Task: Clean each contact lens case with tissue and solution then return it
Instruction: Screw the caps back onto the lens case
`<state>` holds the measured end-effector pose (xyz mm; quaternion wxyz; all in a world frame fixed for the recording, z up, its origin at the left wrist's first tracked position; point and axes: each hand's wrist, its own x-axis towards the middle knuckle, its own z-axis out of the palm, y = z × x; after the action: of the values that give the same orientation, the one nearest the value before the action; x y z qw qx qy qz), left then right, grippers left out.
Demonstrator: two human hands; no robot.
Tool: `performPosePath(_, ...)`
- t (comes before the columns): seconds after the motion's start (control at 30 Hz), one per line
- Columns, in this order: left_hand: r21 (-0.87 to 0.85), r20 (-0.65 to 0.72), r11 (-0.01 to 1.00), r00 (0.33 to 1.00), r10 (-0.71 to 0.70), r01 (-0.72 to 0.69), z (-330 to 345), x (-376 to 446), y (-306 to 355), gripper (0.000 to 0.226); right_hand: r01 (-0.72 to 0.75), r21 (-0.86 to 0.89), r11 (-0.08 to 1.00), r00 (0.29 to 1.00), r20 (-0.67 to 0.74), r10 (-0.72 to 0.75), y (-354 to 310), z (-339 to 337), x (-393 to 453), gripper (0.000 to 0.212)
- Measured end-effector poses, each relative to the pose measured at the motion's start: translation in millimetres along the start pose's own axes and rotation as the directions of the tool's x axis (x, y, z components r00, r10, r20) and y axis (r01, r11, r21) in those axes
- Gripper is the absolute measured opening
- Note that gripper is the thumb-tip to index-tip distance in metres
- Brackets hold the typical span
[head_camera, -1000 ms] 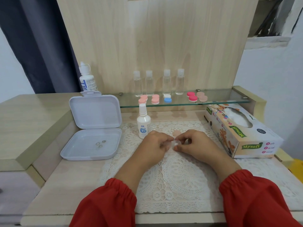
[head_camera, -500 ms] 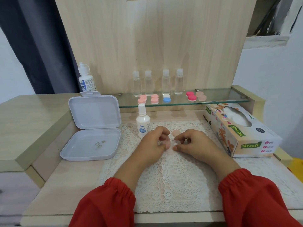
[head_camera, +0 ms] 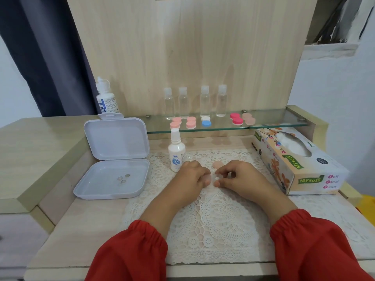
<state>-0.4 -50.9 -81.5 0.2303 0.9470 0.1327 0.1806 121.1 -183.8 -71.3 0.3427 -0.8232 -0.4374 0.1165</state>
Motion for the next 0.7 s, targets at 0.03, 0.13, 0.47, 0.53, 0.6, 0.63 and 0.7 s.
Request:
performPosePath(0.03, -0.006, -0.007, 1.000, 1.000, -0.012, 0.012, 0, -1, -1, 0.026, -0.001, 0.000, 1.000, 1.000, -0.001, 0.001, -1, 0, 0, 0.022)
performPosePath(0.13, -0.011, -0.052, 0.999, 0.997, -0.051, 0.051, 2, -1, -1, 0.030, 0.001, -0.011, 1.000, 1.000, -0.008, -0.002, -1, 0, 1, 0.022)
performPosePath(0.47, 0.009, -0.033, 0.999, 0.999, -0.035, 0.036, 4, 0, 0, 0.017, -0.008, 0.001, 1.000, 1.000, 0.005, 0.008, 3, 1, 3, 0.018)
performPosePath(0.53, 0.010, -0.042, 0.998, 0.997, -0.059, 0.059, 6, 0, 0, 0.022, -0.012, 0.120, 0.993, 1.000, 0.000, 0.013, 4, -2, 3, 0.017)
performPosePath(0.6, 0.011, -0.038, 0.997, 0.996, -0.078, 0.078, 6, 0, -1, 0.028, -0.007, 0.165, 0.986, 0.998, -0.057, 0.017, 5, -4, 3, 0.029)
performPosePath(0.63, 0.011, -0.035, 0.997, 0.996, -0.082, 0.082, 6, -1, -1, 0.029, 0.012, 0.052, 0.999, 0.996, -0.093, -0.007, 8, -4, 6, 0.038)
performPosePath(0.7, 0.004, -0.029, 0.997, 0.996, -0.083, 0.083, 6, -1, -1, 0.031, 0.044, -0.273, 0.961, 0.994, -0.082, -0.069, 12, -2, 10, 0.048)
